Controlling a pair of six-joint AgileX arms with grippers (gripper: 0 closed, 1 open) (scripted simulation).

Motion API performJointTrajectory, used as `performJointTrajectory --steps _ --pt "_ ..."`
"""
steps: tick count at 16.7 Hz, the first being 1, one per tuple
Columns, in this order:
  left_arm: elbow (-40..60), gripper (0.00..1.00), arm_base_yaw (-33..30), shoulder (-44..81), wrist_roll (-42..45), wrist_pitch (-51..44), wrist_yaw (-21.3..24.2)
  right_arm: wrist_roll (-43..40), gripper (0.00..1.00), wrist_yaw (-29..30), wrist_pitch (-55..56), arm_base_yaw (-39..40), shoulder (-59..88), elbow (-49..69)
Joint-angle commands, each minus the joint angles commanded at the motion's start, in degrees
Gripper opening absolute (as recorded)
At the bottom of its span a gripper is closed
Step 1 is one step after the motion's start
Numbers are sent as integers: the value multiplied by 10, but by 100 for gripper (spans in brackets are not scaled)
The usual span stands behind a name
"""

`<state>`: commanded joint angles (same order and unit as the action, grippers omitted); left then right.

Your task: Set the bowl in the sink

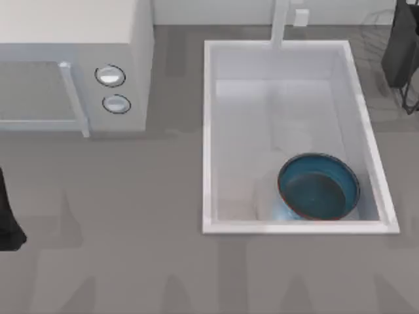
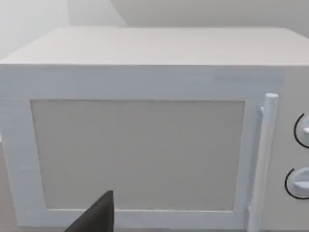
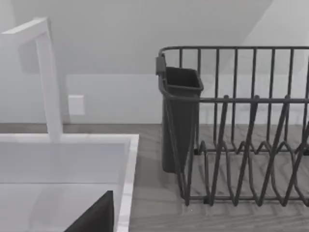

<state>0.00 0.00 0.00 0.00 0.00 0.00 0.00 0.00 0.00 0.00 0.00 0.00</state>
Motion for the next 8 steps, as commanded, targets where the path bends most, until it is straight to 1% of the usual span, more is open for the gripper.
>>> performJointTrajectory --steps 4,8 --pt "0 100 0 0 0 0 0 3 100 -1 -11 3 18 17" --pt "0 100 0 0 0 0 0 18 100 -1 -71 17 126 117"
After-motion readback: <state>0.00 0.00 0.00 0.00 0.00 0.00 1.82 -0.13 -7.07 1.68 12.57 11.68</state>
